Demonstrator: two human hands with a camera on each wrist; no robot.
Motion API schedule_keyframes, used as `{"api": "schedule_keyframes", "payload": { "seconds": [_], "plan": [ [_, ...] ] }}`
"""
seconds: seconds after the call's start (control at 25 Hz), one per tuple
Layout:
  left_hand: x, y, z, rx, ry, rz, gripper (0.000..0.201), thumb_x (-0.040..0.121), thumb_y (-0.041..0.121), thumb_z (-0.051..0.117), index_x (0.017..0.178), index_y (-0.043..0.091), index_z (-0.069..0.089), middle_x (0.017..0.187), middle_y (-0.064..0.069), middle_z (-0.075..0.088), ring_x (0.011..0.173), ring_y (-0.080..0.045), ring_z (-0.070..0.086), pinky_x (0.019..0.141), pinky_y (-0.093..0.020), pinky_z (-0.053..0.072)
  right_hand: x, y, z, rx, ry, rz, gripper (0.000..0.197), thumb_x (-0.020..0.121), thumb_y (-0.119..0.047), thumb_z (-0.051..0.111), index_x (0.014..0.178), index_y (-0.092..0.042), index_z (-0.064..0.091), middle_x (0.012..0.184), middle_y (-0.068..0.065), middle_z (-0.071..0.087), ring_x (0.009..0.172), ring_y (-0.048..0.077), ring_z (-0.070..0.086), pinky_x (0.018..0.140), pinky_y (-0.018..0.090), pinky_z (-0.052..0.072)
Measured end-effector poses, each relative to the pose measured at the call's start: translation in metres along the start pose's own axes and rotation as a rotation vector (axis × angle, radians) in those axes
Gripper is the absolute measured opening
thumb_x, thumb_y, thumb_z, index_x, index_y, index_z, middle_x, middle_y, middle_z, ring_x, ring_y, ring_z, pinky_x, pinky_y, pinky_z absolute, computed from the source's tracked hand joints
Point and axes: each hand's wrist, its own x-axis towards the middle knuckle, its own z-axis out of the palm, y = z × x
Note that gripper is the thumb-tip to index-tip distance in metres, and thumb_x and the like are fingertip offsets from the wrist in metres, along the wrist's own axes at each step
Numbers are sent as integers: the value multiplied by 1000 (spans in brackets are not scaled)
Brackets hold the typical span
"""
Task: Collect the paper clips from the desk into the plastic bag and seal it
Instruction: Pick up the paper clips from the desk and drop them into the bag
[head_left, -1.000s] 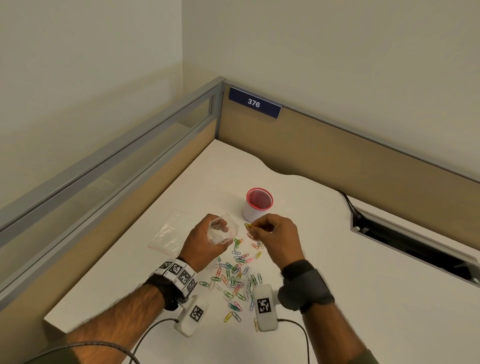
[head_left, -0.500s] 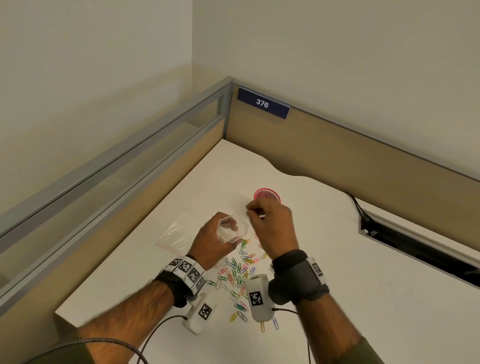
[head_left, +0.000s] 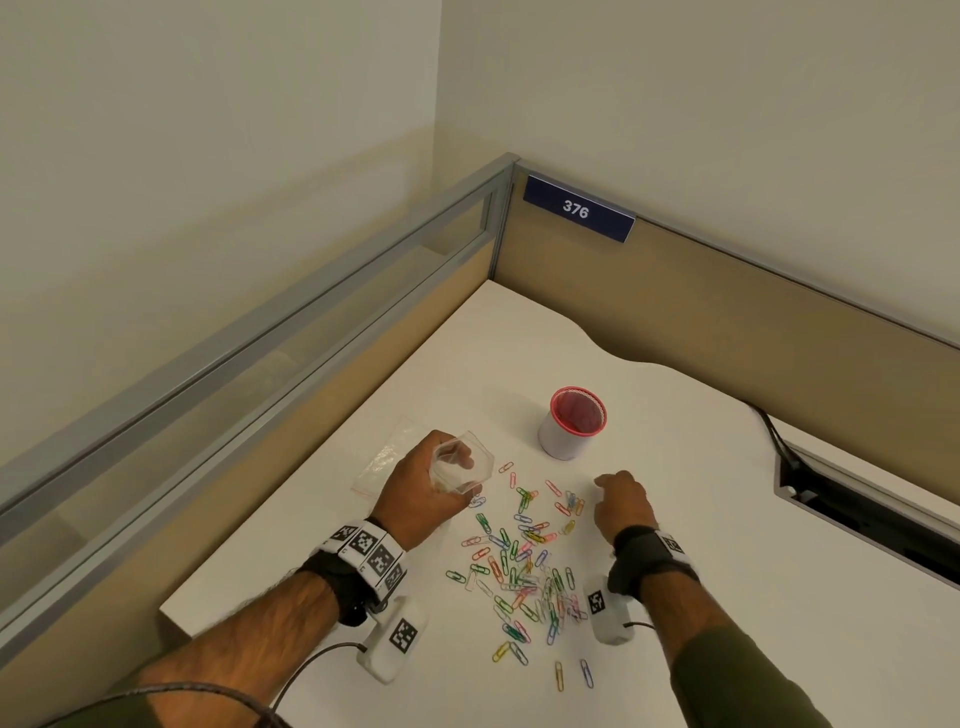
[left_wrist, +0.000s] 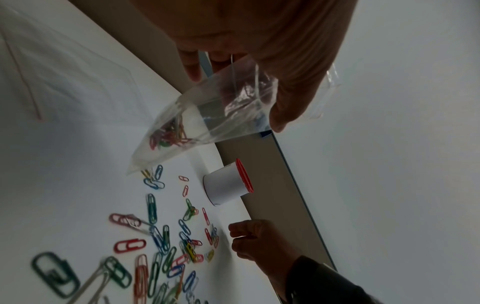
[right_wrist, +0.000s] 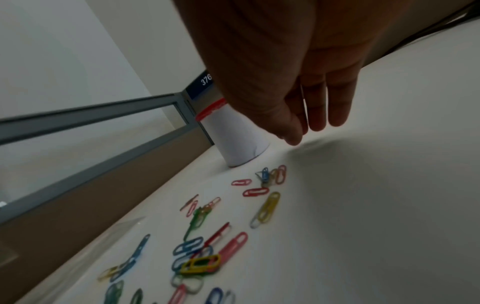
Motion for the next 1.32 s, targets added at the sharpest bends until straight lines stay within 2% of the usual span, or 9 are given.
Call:
{"api": "schedule_keyframes", "payload": {
  "seconds": [0.16,0.32,0.44,0.56,0.76,0.88,1.0,1.16,1.32],
  "plan": [
    [7,-6,-7,-13,19,-2,35,76,10,82,100,18,58,101,5,67,107,-6,62,90,-8,42,-13,-21,22,-74,1,-67,28,92,-14,48,119,-12,58,124,12,47,113,27,48,98,37,47],
    [16,-7,-4,-26,32,1,35,75,8,82,100,18,58,100,5,68,104,-4,62,90,-11,43,-51,-33,52,-9,20,-212,26,94,-18,48,119,-17,58,119,4,52,108,19,50,95,27,45],
    [20,-7,-2,-17,16,6,36,75,9,82,100,17,58,101,5,68,104,-3,62,90,-8,43,-39,-24,39,101,75,-80,33,94,-14,46,126,-14,57,125,7,54,116,22,51,101,31,43],
    [22,-7,-3,-20,8,-4,35,76,9,82,100,16,58,101,5,68,104,0,61,88,-2,40,-19,-19,24,52,70,4,35,93,-9,44,127,-9,55,129,13,50,121,29,47,104,36,42],
    [28,-6,-7,-34,42,4,35,75,6,82,101,14,59,101,3,68,102,-2,61,88,-5,41,-21,-72,41,-88,18,-203,27,95,-21,48,119,-18,59,116,6,55,108,24,55,93,35,50],
    [31,-6,-13,-40,56,-4,35,75,6,81,101,13,59,101,4,68,102,0,60,88,-4,41,-6,-89,36,-74,25,-267,34,93,-14,49,126,-17,55,125,8,53,115,27,52,96,38,49],
    [30,-8,-19,-36,63,-15,35,75,6,81,102,13,58,101,6,67,103,3,60,88,-2,39,7,-99,36,-114,-59,-385,50,87,-4,53,135,-18,48,138,6,44,125,27,44,103,38,44],
    [27,-11,-21,-29,78,-13,36,75,6,82,101,14,58,101,5,68,103,1,60,88,-3,40,-3,-88,40,-148,-87,-442,45,86,-9,57,129,-20,52,127,2,47,115,24,46,94,33,46],
    [21,-11,-15,-30,78,-2,35,75,4,81,99,13,58,100,3,68,102,0,61,88,-3,40,-48,-44,49,-122,-81,-450,28,93,-20,52,119,-26,60,115,-4,53,108,18,50,89,27,46]
  ]
}}
